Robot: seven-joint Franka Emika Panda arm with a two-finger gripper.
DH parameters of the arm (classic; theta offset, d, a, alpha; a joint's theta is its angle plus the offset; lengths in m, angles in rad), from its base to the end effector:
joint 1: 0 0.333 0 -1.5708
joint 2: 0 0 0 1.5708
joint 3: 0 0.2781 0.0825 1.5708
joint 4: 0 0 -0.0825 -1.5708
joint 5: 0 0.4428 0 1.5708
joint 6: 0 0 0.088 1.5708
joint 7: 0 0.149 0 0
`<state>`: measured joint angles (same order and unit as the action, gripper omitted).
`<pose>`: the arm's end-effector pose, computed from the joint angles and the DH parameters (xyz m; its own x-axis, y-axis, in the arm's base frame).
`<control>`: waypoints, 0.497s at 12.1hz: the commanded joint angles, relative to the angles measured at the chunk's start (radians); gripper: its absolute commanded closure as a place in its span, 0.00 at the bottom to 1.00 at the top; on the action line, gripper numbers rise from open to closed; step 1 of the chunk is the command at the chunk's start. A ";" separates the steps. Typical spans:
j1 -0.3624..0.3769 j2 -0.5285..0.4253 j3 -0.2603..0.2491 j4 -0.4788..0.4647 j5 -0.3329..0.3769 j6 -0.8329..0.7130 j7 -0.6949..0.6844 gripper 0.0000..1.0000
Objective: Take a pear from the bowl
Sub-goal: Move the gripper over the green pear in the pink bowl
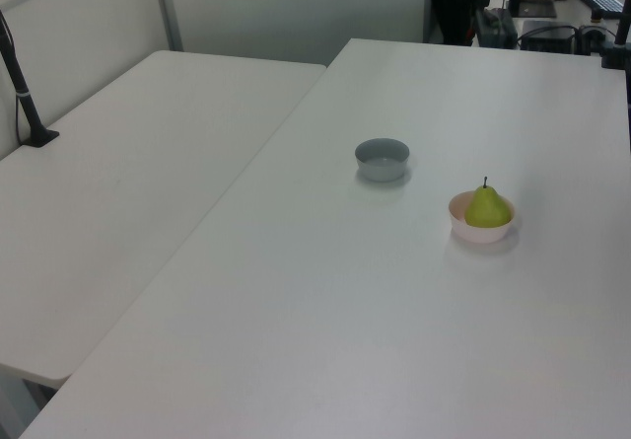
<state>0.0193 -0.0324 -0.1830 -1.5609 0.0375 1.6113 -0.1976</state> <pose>0.6050 -0.0958 0.5734 0.9955 0.0325 0.0890 0.0349 -0.9990 -0.0264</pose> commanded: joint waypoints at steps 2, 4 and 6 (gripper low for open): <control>0.011 -0.021 -0.003 -0.031 0.006 -0.022 -0.095 0.00; 0.036 -0.021 -0.003 -0.071 -0.007 -0.025 -0.288 0.00; 0.041 -0.021 -0.001 -0.105 -0.021 -0.019 -0.429 0.00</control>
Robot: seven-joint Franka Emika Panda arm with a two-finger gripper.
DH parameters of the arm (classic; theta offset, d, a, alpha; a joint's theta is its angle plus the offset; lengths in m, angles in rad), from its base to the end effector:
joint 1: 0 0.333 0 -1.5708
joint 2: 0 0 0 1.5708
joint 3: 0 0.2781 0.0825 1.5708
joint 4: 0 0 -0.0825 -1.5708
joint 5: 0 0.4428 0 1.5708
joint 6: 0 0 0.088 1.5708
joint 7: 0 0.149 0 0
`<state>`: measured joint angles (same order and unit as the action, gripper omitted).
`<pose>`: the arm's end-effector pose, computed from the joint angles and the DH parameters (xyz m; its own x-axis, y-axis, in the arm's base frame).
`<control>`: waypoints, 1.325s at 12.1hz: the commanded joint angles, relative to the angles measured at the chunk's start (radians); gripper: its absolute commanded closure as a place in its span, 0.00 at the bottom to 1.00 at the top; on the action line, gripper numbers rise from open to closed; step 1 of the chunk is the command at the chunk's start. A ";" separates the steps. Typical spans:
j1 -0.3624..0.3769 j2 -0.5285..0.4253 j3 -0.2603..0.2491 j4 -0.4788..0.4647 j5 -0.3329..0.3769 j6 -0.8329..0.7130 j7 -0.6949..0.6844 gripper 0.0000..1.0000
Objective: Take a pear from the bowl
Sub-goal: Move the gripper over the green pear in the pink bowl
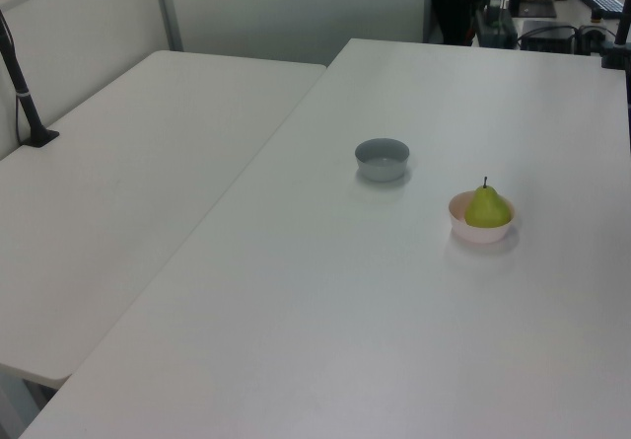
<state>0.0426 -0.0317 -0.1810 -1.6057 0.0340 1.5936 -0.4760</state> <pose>0.6024 -0.0800 0.5472 0.9433 0.3302 0.0351 0.3312 -0.9432 -0.0266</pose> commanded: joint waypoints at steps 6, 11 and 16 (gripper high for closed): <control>0.072 -0.027 0.093 -0.218 -0.072 0.008 -0.122 0.00; 0.102 -0.077 0.172 -0.405 -0.020 0.133 0.091 0.00; 0.105 -0.079 0.244 -0.601 -0.020 0.397 0.212 0.00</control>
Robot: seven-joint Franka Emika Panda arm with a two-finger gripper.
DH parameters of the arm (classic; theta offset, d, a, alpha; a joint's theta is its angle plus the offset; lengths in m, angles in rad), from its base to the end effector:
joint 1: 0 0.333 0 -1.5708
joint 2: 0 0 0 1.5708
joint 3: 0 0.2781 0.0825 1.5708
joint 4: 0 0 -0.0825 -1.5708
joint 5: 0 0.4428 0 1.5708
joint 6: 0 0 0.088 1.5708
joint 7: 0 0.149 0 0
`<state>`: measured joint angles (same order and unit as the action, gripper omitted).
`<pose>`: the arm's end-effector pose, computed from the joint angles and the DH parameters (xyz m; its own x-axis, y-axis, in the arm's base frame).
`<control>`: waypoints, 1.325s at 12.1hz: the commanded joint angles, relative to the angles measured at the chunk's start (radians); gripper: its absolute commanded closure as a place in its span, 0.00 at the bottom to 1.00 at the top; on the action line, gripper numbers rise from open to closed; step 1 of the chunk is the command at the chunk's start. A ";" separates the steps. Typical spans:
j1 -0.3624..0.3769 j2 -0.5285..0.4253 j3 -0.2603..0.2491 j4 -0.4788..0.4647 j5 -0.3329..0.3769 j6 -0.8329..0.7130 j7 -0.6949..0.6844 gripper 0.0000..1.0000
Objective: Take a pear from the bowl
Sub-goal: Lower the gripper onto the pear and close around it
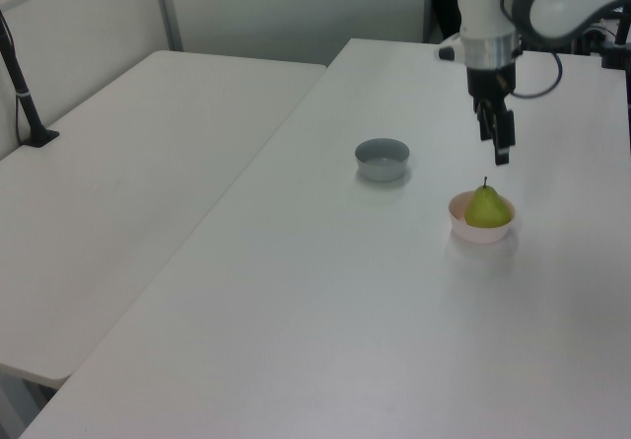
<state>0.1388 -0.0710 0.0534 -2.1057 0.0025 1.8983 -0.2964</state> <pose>0.5520 0.1076 0.3323 0.8749 0.4664 -0.1306 0.4656 -0.8842 -0.0383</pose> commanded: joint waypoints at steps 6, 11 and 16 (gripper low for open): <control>0.007 0.029 0.025 -0.172 0.011 0.284 0.069 0.00; 0.005 0.065 0.025 -0.172 0.010 0.289 0.069 0.84; 0.005 0.048 0.025 -0.169 0.010 0.271 0.068 1.00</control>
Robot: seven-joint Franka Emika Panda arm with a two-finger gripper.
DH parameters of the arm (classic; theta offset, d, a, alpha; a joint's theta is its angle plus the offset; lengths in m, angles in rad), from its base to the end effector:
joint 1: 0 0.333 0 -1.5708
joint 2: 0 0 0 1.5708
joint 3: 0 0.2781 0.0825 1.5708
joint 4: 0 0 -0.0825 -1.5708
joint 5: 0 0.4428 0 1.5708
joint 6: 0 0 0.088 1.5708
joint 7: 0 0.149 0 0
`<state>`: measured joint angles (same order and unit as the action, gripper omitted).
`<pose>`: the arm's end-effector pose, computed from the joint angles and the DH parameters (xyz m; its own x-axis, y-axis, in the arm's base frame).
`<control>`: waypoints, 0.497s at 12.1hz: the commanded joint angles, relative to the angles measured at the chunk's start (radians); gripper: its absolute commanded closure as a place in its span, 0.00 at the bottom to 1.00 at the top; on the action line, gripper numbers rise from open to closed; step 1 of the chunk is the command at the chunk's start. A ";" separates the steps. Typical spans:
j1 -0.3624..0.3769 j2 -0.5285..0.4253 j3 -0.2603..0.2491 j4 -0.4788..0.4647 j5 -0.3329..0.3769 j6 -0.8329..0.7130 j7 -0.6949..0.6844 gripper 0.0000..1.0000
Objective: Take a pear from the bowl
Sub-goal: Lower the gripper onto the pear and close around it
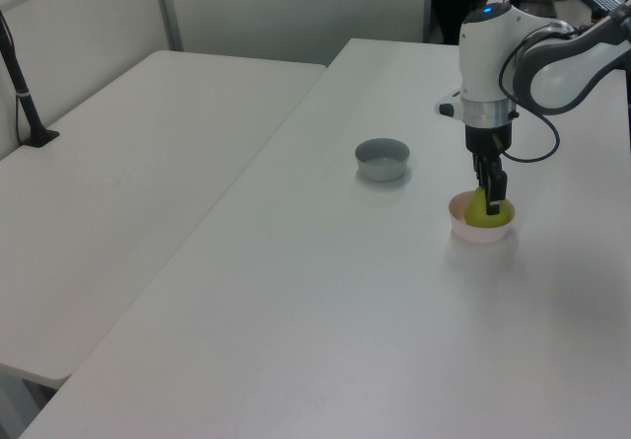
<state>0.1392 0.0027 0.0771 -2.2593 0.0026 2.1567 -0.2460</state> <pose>0.5360 0.1180 0.2348 0.8905 0.4436 -0.1014 0.4432 -0.8960 -0.0277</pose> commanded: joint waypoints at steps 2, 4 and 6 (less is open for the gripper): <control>-0.001 -0.035 0.001 -0.009 0.010 0.006 0.019 1.00; -0.009 -0.058 0.001 0.026 0.010 -0.053 0.019 1.00; -0.024 -0.079 0.001 0.090 0.010 -0.148 0.017 1.00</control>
<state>0.1313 -0.0309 0.0769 -2.2328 0.0026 2.1221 -0.2450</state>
